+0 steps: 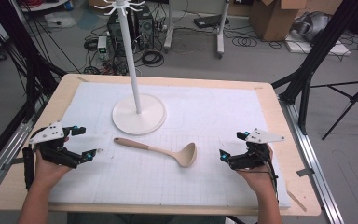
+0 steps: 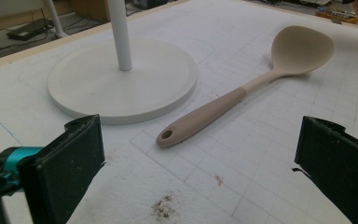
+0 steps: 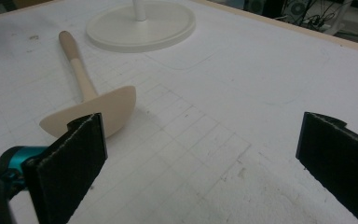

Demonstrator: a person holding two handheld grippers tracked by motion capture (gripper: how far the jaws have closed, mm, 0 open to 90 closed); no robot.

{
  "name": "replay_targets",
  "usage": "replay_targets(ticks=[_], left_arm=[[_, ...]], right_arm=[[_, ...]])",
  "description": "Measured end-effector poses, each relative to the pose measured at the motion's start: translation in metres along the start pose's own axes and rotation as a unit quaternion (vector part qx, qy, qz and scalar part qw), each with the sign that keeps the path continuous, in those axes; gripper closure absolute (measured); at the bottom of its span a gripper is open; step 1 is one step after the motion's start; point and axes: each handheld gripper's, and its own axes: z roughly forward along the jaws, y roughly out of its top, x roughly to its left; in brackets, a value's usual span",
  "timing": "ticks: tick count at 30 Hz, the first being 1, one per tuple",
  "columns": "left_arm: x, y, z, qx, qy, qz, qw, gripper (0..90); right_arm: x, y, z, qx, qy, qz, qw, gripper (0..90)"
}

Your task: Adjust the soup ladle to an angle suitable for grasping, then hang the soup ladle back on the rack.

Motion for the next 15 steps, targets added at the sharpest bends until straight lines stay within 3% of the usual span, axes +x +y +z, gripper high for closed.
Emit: replay_targets(ticks=[15], left_arm=[[0.0011,0.0007,-0.0029,0.002,0.007,0.002,1.0000,1.6]], right_arm=[[0.0036,0.0004,0.0011,0.005,-0.001,-0.014,0.9999,0.3]])
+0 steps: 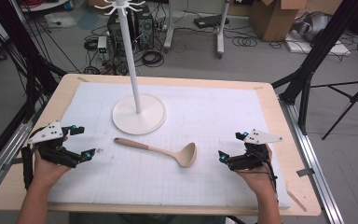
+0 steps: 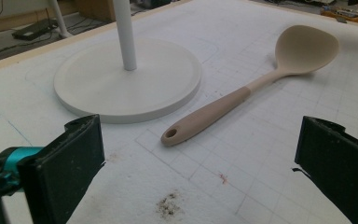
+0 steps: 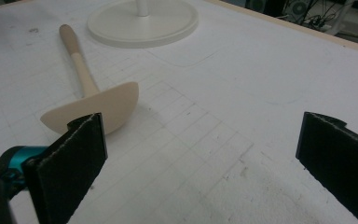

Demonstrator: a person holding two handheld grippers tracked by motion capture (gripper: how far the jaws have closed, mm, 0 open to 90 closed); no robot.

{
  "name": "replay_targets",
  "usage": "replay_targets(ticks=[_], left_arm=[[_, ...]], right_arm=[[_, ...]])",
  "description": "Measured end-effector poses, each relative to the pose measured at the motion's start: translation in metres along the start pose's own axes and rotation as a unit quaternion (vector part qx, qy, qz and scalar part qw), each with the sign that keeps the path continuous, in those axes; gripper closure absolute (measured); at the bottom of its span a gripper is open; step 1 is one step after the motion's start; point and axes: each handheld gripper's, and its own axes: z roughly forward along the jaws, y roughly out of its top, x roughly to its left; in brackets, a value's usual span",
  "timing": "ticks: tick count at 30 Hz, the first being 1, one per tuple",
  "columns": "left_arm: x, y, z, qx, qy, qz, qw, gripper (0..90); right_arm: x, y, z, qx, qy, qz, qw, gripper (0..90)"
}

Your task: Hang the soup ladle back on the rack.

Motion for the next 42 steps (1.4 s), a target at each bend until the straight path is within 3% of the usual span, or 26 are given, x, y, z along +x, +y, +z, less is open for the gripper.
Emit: replay_targets(ticks=[8,18,27,32,42], left_arm=[[0.001,-0.001,-0.003,0.006,0.007,0.001,1.0000,1.7],[0.003,0.000,-0.009,0.004,0.012,0.001,0.9999,1.7],[0.002,0.001,-0.011,0.003,0.016,0.003,0.9999,1.7],[0.002,0.001,-0.010,0.007,0.018,0.004,0.9998,1.7],[0.001,0.001,-0.011,0.007,0.022,0.004,0.9997,1.7]], right_arm=[[0.003,0.006,-0.002,0.000,0.007,-0.005,1.0000,0.3],[0.010,0.036,0.008,0.006,0.049,-0.029,0.9983,0.3],[0.017,0.077,0.031,0.023,0.096,-0.055,0.9936,0.3],[0.026,0.097,0.052,0.045,0.120,-0.074,0.9890,0.3],[0.042,0.123,0.089,0.085,0.138,-0.102,0.9814,0.4]])
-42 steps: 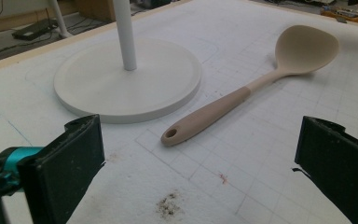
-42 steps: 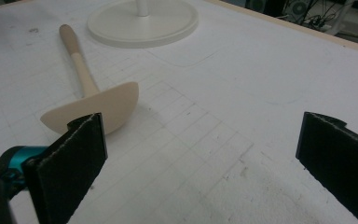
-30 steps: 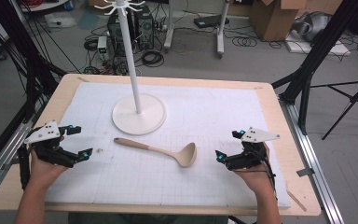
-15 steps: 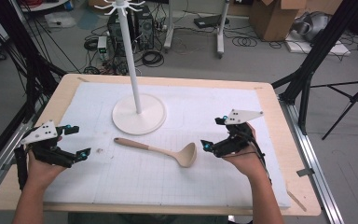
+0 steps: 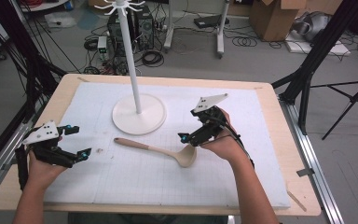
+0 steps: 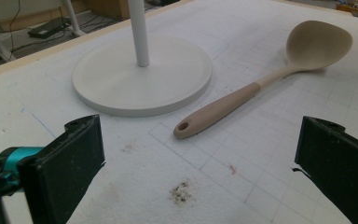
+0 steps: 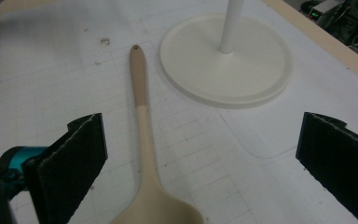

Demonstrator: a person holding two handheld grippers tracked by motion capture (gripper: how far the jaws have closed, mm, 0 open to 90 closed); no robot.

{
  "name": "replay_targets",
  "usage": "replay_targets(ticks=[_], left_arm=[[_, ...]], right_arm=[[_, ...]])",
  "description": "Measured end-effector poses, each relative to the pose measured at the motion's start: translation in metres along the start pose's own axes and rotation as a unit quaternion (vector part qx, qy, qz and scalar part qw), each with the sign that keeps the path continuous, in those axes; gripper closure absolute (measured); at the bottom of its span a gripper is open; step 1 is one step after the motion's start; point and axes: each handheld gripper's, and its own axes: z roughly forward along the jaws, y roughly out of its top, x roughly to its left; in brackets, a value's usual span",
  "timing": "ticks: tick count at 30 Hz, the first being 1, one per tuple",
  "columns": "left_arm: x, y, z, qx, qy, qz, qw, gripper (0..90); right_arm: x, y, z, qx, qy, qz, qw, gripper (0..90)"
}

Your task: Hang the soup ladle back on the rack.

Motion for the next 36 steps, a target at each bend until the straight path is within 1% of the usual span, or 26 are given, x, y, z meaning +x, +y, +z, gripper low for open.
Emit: replay_targets(ticks=[3,7,8,9,11,12,13,20,23,24,27,29,31,36], left_arm=[[0.000,0.000,-0.001,0.000,0.001,0.002,1.0000,1.7],[0.001,0.000,-0.001,-0.001,0.001,0.001,1.0000,1.7],[0.001,0.000,-0.001,0.000,0.001,0.001,1.0000,1.7],[0.000,0.000,-0.001,-0.001,0.001,0.000,1.0000,1.6],[0.000,0.001,-0.001,-0.001,0.001,0.001,1.0000,1.7],[0.000,0.001,-0.001,-0.001,0.001,0.001,1.0000,1.7],[0.000,0.001,-0.001,-0.002,0.001,0.002,1.0000,1.7],[0.000,0.001,-0.001,-0.001,0.001,0.000,1.0000,1.7],[0.000,0.001,-0.001,-0.001,0.001,0.002,1.0000,1.7],[0.000,0.001,-0.002,0.000,0.001,0.003,1.0000,1.7],[0.002,0.000,-0.004,-0.001,0.003,0.002,1.0000,1.6],[0.002,0.000,-0.005,-0.002,0.006,0.001,1.0000,1.7],[0.003,-0.001,-0.007,-0.004,0.008,-0.001,1.0000,1.7],[0.003,-0.001,-0.007,-0.003,0.008,0.000,1.0000,1.6]], right_arm=[[0.001,0.007,0.010,0.013,0.005,-0.009,0.9999,0.4],[0.005,0.015,0.023,0.021,0.018,-0.015,0.9995,0.4],[0.005,0.015,0.023,0.021,0.018,-0.015,0.9995,0.4],[0.006,0.018,0.032,0.029,0.021,-0.021,0.9991,0.4],[0.007,0.021,0.038,0.037,0.025,-0.023,0.9987,0.4],[0.007,0.021,0.038,0.037,0.025,-0.023,0.9987,0.4],[0.008,0.024,0.044,0.041,0.027,-0.028,0.9984,0.4],[0.011,0.034,0.063,0.057,0.038,-0.035,0.9970,0.4],[0.012,0.037,0.071,0.061,0.043,-0.044,0.9963,0.4],[0.013,0.038,0.074,0.063,0.048,-0.042,0.9960,0.4],[0.014,0.038,0.081,0.075,0.052,-0.047,0.9947,0.4],[0.014,0.038,0.086,0.077,0.056,-0.048,0.9943,0.5],[0.015,0.038,0.090,0.084,0.058,-0.046,0.9937,1.4],[0.018,0.038,0.104,0.099,0.066,-0.049,0.9917,3.1]])
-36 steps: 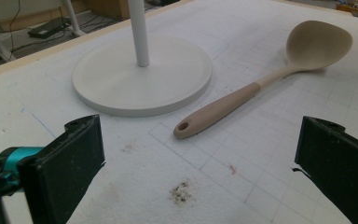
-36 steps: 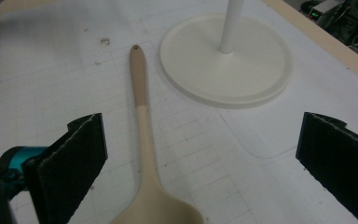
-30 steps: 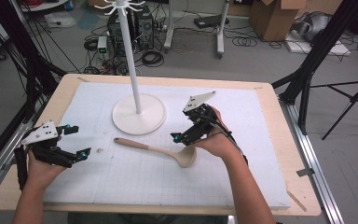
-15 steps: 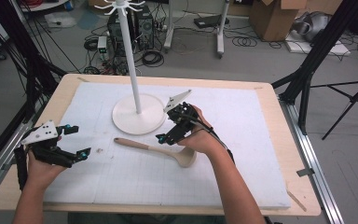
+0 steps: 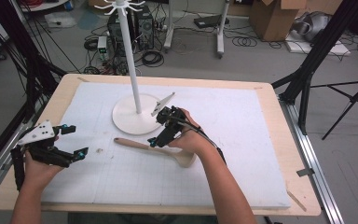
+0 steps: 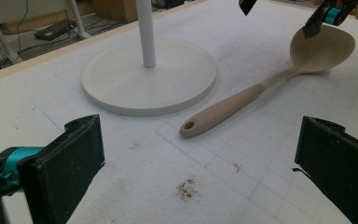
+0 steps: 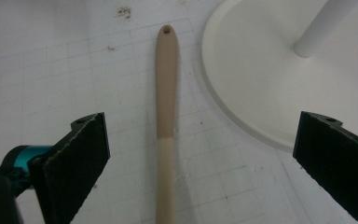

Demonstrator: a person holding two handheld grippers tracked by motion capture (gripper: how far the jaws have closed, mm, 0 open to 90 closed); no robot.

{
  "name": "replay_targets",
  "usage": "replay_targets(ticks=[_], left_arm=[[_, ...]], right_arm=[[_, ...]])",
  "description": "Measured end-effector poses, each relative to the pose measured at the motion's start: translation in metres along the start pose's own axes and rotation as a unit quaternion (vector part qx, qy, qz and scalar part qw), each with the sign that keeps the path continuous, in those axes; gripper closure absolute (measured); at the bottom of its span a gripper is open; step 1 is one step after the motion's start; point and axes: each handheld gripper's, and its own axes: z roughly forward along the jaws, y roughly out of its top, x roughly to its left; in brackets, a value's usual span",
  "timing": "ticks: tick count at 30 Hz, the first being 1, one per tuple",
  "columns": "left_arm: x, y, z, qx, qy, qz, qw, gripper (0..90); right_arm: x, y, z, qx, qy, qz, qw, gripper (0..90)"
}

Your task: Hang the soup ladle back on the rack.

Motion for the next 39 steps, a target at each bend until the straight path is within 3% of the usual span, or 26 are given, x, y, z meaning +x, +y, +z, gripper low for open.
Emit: replay_targets(ticks=[4,7,14,22,27,34,39], left_arm=[[0.000,0.000,0.000,0.001,0.000,0.002,1.0000,1.6],[0.000,0.000,-0.001,-0.001,0.001,0.001,1.0000,1.7],[0.001,0.000,-0.002,-0.002,0.002,0.000,1.0000,1.7],[0.001,0.000,-0.002,-0.002,0.003,0.001,1.0000,1.6],[0.001,0.000,-0.002,-0.003,0.003,-0.001,1.0000,1.7],[0.001,0.000,-0.002,-0.003,0.003,0.000,1.0000,1.7],[0.001,0.000,-0.002,-0.004,0.003,-0.001,1.0000,1.6]], right_arm=[[0.001,0.002,0.007,0.011,0.009,-0.002,0.9999,6.4],[0.001,0.002,0.012,0.023,0.016,-0.008,0.9996,13.9],[0.002,0.001,0.026,0.059,0.023,-0.013,0.9979,15.8],[0.009,0.003,0.038,0.095,0.033,-0.027,0.9945,22.8],[0.010,0.001,0.048,0.129,0.040,-0.033,0.9903,31.4],[0.011,0.001,0.055,0.150,0.052,-0.034,0.9868,40.5],[0.012,0.002,0.059,0.151,0.053,-0.037,0.9864,43.4]])
